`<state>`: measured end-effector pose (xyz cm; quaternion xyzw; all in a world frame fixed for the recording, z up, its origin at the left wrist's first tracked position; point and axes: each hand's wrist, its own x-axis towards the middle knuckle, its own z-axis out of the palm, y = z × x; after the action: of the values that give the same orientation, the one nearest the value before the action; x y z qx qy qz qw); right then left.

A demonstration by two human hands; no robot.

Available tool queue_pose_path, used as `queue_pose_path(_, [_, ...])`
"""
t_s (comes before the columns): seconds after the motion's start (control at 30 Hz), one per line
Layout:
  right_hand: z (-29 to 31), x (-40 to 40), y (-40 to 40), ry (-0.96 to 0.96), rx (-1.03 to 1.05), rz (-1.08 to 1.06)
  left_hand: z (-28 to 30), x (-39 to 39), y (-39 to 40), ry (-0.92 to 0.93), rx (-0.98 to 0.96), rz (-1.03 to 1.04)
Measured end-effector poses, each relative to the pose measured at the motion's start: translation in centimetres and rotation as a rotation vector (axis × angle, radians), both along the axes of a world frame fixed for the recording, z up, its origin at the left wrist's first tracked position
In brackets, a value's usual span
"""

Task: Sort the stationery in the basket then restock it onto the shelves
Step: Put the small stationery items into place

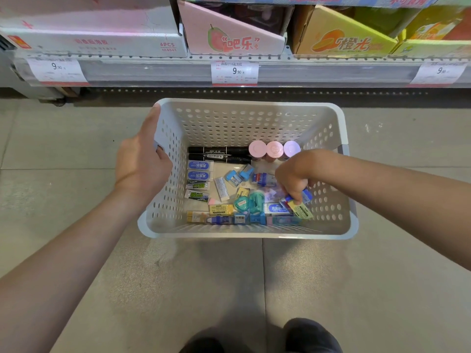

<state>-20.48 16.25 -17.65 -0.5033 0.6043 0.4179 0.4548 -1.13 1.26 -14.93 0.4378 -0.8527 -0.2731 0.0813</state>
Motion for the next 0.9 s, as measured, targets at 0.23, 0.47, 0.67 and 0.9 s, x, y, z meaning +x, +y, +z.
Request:
queue_pose_path(0.23, [-1.5,1.6,1.1,-0.083,-0.02,-0.198,0.1,0.0,0.0,-0.009,-0.018,-0.008])
queue_pose_path(0.47, [-2.8,3.8,3.0,-0.047,-0.241,0.004,0.0,-0.1,0.0,-0.017,-0.015,-0.007])
queue_pose_path(0.67, [-3.3,4.8,3.1,0.074,-0.353,-0.027,0.0,-0.1,0.0,-0.026,-0.023,-0.006])
queue_pose_path(0.9, [-3.9,5.1,3.2,0.197,-0.476,-0.071,0.2,0.0,0.2,-0.005,-0.011,0.009])
